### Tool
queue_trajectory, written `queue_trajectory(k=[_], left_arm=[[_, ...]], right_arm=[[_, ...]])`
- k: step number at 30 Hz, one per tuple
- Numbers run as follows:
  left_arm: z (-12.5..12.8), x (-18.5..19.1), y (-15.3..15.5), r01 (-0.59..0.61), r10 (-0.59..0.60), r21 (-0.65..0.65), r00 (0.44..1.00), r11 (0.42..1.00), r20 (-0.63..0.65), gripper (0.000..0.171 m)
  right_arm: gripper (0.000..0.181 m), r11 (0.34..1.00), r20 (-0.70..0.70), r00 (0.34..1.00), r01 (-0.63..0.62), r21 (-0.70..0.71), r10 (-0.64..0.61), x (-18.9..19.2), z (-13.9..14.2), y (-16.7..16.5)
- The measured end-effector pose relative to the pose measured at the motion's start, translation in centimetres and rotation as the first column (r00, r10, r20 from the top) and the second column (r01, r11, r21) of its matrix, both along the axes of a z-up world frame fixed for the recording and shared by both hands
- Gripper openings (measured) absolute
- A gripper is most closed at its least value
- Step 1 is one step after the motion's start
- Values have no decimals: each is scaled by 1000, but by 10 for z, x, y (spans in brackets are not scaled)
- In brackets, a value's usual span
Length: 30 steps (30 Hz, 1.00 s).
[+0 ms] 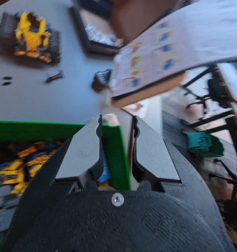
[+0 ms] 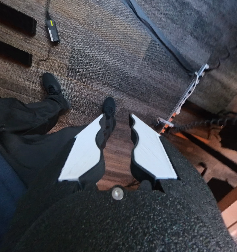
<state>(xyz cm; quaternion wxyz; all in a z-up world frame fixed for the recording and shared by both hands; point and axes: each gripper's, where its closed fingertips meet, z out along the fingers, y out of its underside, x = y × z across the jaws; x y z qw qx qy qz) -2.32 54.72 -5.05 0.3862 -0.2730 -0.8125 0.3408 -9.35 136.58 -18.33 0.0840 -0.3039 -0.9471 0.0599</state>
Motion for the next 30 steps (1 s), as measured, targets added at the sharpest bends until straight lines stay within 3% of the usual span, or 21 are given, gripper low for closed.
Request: queue_trajectory(k=[4, 9, 12, 15, 20, 22, 25, 28, 30], left_arm=[[48, 0, 149, 192, -205, -139, 975, 971, -87, 33], [59, 28, 340, 345, -361, -256, 932, 903, -18, 31], [43, 64, 428, 381, -365, -281, 925, 881, 109, 27], [13, 106, 512, 368, -328, -182, 919, 912, 218, 27], [-39, 206, 651, 78, -66, -16, 927, 997, 368, 25], [-58, 261, 706, -73, 51, 32, 890, 997, 453, 26], [-68, 334, 780, -293, 225, 74, 851, 953, 474, 27], [-89, 404, 853, -465, 368, 76, 780, 882, 506, 27], [-110, 446, 908, -578, 459, 95, 728, 811, 510, 26]], right_arm=[[32, 981, -8, 982, -190, -40, 190, -36, -10, -60], [33, 888, -75, 908, -419, -189, 412, -66, -5, -155], [34, 750, -114, 798, -597, -286, 592, -50, -1, -202], [35, 549, -123, 628, -746, -376, 768, -4, -2, -222], [35, 225, -103, 299, -868, -443, 949, 85, -18, -197], [35, 160, -68, 210, -886, -436, 975, 116, -22, -175], [35, 51, -41, 78, -889, -456, 996, 171, -14, -141], [35, -139, -62, -124, -901, -412, 990, 226, -9, -104], [35, -228, -52, -226, -893, -388, 973, 265, -6, -77]])
